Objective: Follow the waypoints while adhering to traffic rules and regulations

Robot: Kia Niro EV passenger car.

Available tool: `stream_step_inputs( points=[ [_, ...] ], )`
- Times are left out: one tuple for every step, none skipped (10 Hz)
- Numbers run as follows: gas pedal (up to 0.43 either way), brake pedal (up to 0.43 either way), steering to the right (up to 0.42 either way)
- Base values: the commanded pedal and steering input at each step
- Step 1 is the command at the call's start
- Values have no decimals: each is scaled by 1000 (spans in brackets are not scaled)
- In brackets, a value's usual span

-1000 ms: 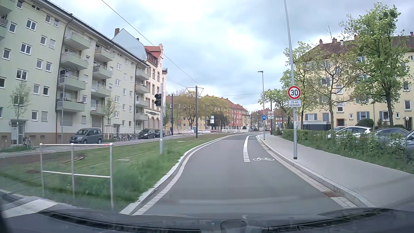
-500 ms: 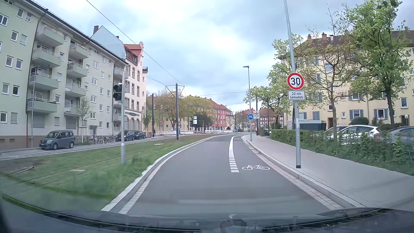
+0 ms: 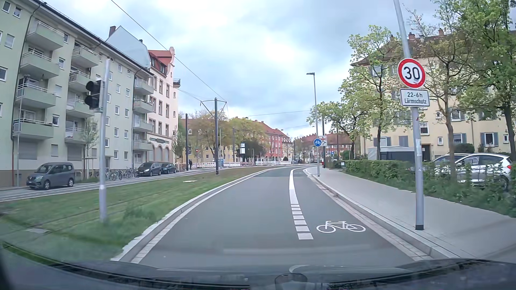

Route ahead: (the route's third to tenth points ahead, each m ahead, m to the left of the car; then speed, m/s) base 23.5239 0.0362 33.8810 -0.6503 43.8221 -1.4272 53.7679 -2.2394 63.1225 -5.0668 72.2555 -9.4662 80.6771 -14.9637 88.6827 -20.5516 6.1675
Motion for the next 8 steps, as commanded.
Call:
stream_step_inputs(
  points=[
    [177,0,-18],
    [177,0,-15],
    [177,0,-11],
    [177,0,-9],
    [177,0,-4],
    [177,0,0],
    [177,0,1],
    [177,0,1]
  ],
)
